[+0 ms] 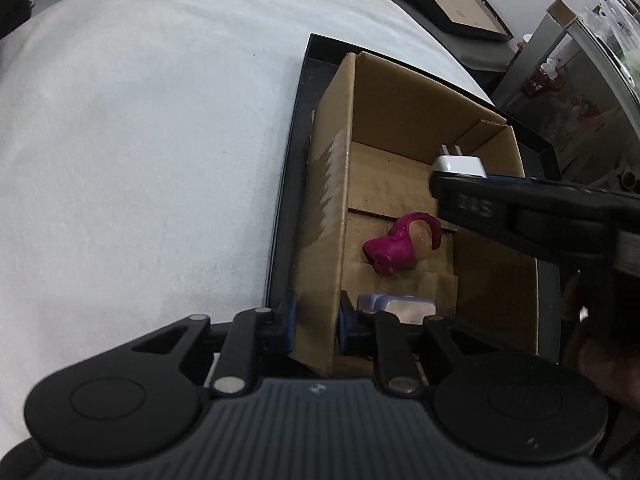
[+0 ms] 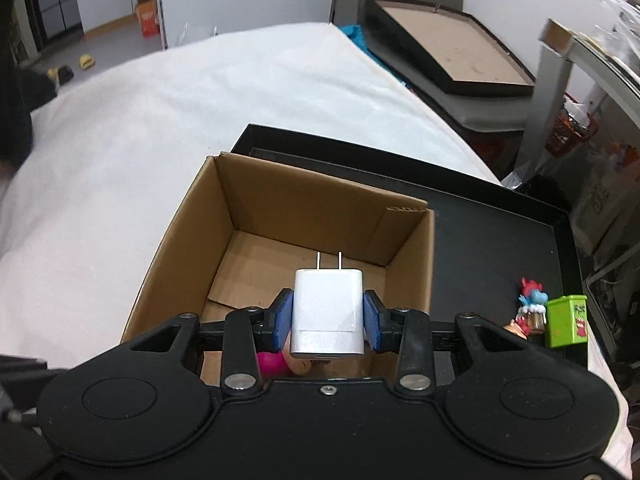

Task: Organize rigid objects
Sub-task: 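Carry the white charger into the box with the right tool and release it, then move the right tool to the green cup and grasp it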

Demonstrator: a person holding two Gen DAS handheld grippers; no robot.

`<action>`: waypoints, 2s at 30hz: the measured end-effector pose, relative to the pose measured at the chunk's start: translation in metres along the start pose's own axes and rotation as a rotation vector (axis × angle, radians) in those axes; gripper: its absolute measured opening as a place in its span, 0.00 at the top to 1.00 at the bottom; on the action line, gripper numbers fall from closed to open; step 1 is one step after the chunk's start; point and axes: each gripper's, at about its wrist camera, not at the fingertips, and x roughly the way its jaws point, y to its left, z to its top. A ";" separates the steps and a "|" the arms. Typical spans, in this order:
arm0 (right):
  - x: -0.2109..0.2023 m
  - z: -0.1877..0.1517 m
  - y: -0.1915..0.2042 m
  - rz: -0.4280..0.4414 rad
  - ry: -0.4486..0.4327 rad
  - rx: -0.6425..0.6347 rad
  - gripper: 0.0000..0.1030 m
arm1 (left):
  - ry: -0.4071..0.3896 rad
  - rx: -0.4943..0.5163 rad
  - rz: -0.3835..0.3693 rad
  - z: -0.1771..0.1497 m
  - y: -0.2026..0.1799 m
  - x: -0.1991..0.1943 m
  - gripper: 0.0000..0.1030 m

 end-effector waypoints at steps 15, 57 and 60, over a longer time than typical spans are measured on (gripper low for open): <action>-0.017 0.003 -0.001 0.052 -0.029 -0.005 0.56 | -0.011 0.017 0.026 0.004 -0.007 -0.009 0.82; -0.023 -0.066 -0.198 -0.017 -0.043 0.238 0.39 | 0.042 0.169 0.201 0.019 -0.111 -0.010 0.47; -0.013 -0.069 -0.214 -0.007 -0.040 0.278 0.44 | 0.051 0.173 0.217 0.022 -0.116 -0.003 0.47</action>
